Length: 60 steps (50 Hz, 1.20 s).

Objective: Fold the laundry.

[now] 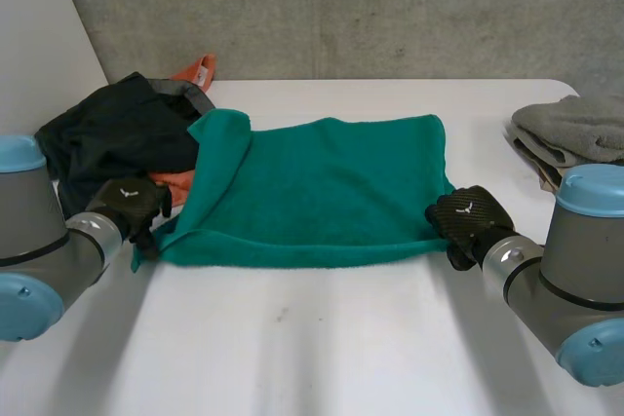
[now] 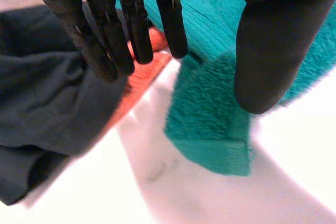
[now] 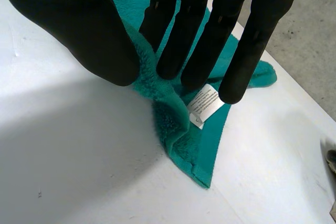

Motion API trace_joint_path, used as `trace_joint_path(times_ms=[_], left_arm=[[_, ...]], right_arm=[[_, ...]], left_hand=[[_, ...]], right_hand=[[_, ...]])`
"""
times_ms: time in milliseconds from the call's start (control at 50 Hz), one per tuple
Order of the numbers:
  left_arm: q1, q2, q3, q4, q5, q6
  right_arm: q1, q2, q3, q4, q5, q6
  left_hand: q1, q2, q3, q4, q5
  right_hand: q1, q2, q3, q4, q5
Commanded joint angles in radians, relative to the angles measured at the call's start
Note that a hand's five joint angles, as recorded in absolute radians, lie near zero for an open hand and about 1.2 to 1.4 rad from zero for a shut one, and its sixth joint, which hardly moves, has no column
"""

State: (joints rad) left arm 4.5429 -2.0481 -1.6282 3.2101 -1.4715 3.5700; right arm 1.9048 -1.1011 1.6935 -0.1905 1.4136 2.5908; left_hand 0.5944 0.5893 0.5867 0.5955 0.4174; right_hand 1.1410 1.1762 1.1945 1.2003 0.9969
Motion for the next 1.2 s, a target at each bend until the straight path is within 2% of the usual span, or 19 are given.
trace_joint_path(times_ms=[20, 60, 80, 140, 160, 200, 220, 280, 380, 500, 560, 620, 760, 940, 980, 1040, 1100, 1180, 1200], left_arm=[[-0.009, -0.027, 0.001, 0.002, -0.024, 0.001], [-0.002, -0.024, -0.001, 0.023, -0.032, -0.002], [0.001, -0.021, -0.004, 0.033, -0.035, -0.004], [0.004, -0.003, -0.021, 0.054, -0.035, -0.007], [0.002, 0.014, -0.033, 0.059, -0.032, -0.007], [-0.005, 0.043, -0.053, 0.065, -0.026, -0.007], [-0.007, 0.049, -0.058, 0.066, -0.024, -0.007], [-0.01, 0.071, -0.076, 0.082, -0.02, -0.008], [-0.01, 0.089, -0.09, 0.112, -0.02, -0.002], [-0.004, 0.091, -0.075, 0.119, -0.02, -0.004], [-0.002, 0.091, -0.062, 0.114, -0.018, -0.007], [0.001, 0.094, -0.059, 0.113, -0.016, -0.008], [-0.004, 0.101, -0.059, 0.113, -0.016, -0.008], [-0.001, 0.129, -0.059, 0.093, -0.016, -0.017], [0.001, 0.137, -0.058, 0.08, -0.016, -0.026], [-0.001, 0.152, -0.059, 0.051, -0.015, -0.046], [-0.001, 0.167, -0.064, 0.011, -0.015, -0.059], [0.004, 0.21, -0.084, -0.094, -0.012, -0.063], [0.007, 0.244, -0.099, -0.143, -0.006, -0.059]], right_arm=[[-0.004, 0.0, -0.006, 0.005, 0.001, 0.009], [-0.006, 0.0, -0.011, 0.009, 0.001, 0.015], [-0.006, 0.0, -0.014, 0.014, 0.001, 0.021], [-0.018, -0.005, -0.035, 0.052, -0.002, 0.083], [-0.033, -0.009, -0.058, 0.089, -0.004, 0.147], [-0.074, -0.013, -0.105, 0.17, -0.005, 0.268], [-0.104, -0.014, -0.142, 0.227, -0.008, 0.335], [-0.145, -0.01, -0.215, 0.334, -0.019, 0.4], [-0.197, 0.012, -0.264, 0.448, -0.062, 0.275], [-0.213, 0.065, -0.268, 0.416, -0.116, 0.102], [-0.211, 0.081, -0.265, 0.414, -0.116, 0.097], [-0.205, 0.096, -0.252, 0.395, -0.116, 0.144], [-0.167, 0.132, -0.25, 0.316, -0.081, 0.374], [-0.102, 0.196, -0.284, 0.29, -0.041, 0.416], [-0.092, 0.214, -0.296, 0.257, -0.004, 0.419], [-0.09, 0.214, -0.29, 0.191, 0.057, 0.436], [-0.092, 0.192, -0.256, 0.148, 0.08, 0.443], [-0.107, 0.035, -0.195, 0.132, 0.053, 0.388], [-0.14, -0.041, -0.174, 0.152, 0.021, 0.335]], left_hand=[[0.536, 0.541, 0.544, 0.535, 0.538], [0.786, 0.791, 0.794, 0.785, 0.789], [0.802, 0.807, 0.809, 0.801, 0.804], [0.802, 0.807, 0.81, 0.801, 0.804], [0.802, 0.807, 0.81, 0.801, 0.804], [0.802, 0.807, 0.81, 0.801, 0.804], [0.802, 0.807, 0.81, 0.801, 0.804], [0.802, 0.807, 0.81, 0.801, 0.804], [0.802, 0.807, 0.81, 0.801, 0.804], [0.802, 0.807, 0.81, 0.801, 0.804], [0.802, 0.807, 0.81, 0.801, 0.804], [0.802, 0.807, 0.81, 0.801, 0.804], [0.802, 0.807, 0.81, 0.801, 0.804], [0.802, 0.807, 0.81, 0.801, 0.804], [0.802, 0.807, 0.81, 0.801, 0.804], [0.802, 0.807, 0.81, 0.801, 0.804], [0.802, 0.807, 0.81, 0.801, 0.804], [0.802, 0.807, 0.81, 0.801, 0.804], [0.802, 0.807, 0.81, 0.801, 0.804]], right_hand=[[0.255, 0.22, 0.202, 0.196, 0.225], [0.255, 0.22, 0.202, 0.196, 0.225], [0.255, 0.22, 0.202, 0.196, 0.225], [-0.26, -0.295, -0.313, -0.319, -0.29], [-0.576, -0.611, -0.629, -0.635, -0.606], [-0.602, -0.638, -0.656, -0.662, -0.633], [-0.6, -0.635, -0.653, -0.659, -0.63], [-0.576, -0.611, -0.63, -0.635, -0.606], [-0.488, -0.523, -0.542, -0.547, -0.519], [-0.441, -0.476, -0.494, -0.5, -0.471], [-0.435, -0.47, -0.489, -0.494, -0.465], [-0.412, -0.447, -0.465, -0.471, -0.442], [-0.47, -0.505, -0.524, -0.53, -0.501], [-0.47, -0.506, -0.524, -0.53, -0.501], [-0.336, -0.371, -0.39, -0.395, -0.367], [0.253, 0.218, 0.2, 0.194, 0.223], [0.255, 0.22, 0.202, 0.196, 0.225], [0.255, 0.22, 0.202, 0.196, 0.225], [0.255, 0.22, 0.202, 0.196, 0.225]])
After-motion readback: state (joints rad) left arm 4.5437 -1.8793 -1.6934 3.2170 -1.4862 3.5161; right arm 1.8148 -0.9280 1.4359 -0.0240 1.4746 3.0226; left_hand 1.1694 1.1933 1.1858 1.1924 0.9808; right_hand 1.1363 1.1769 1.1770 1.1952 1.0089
